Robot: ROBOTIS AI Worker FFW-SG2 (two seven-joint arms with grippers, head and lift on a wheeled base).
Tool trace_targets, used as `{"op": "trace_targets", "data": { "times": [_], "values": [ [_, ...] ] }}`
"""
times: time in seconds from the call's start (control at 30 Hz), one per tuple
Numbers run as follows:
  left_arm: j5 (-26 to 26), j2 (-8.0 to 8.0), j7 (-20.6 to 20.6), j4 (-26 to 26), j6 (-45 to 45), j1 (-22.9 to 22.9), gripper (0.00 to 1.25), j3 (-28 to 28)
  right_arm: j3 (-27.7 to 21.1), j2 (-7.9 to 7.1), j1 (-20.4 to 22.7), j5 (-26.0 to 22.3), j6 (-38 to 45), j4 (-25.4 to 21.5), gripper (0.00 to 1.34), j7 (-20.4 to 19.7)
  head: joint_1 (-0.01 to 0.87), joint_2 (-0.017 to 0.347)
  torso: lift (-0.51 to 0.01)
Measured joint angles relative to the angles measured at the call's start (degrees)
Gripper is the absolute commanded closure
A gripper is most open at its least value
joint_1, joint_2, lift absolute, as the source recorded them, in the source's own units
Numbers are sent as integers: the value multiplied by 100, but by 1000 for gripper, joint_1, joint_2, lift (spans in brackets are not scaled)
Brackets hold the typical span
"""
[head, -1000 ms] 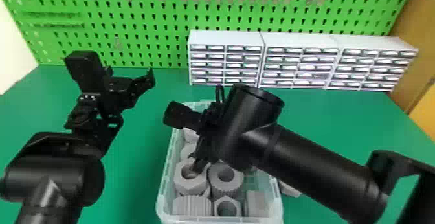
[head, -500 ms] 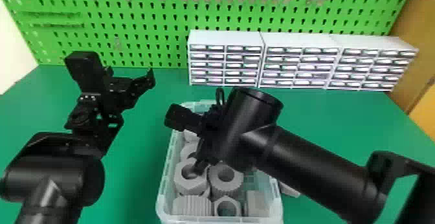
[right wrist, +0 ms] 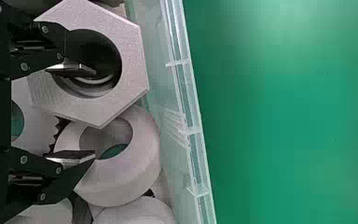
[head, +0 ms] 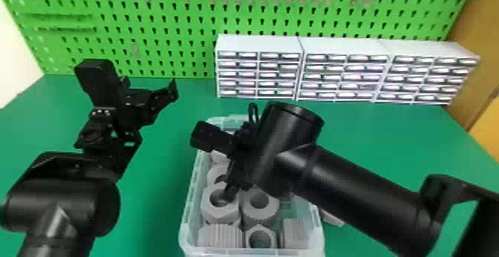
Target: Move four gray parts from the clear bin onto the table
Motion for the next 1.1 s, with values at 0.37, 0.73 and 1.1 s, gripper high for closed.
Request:
{"op": "trace_targets", "data": {
  "times": [0.37, 0.73, 1.1],
  "values": [
    [0, 0, 0, 0, 0, 0, 107, 0, 0, 1, 8, -10, -1, 23, 797, -5, 687, 26, -50],
    [10, 0, 0, 0, 0, 16, 107, 7, -35, -7, 42, 18, -59, 27, 927, -5, 687, 26, -50],
    [18, 0, 0, 0, 0, 26, 107, 9, -36, -8, 76, 240, -132, -98, 1176, -6, 687, 26, -50]
  ]
}}
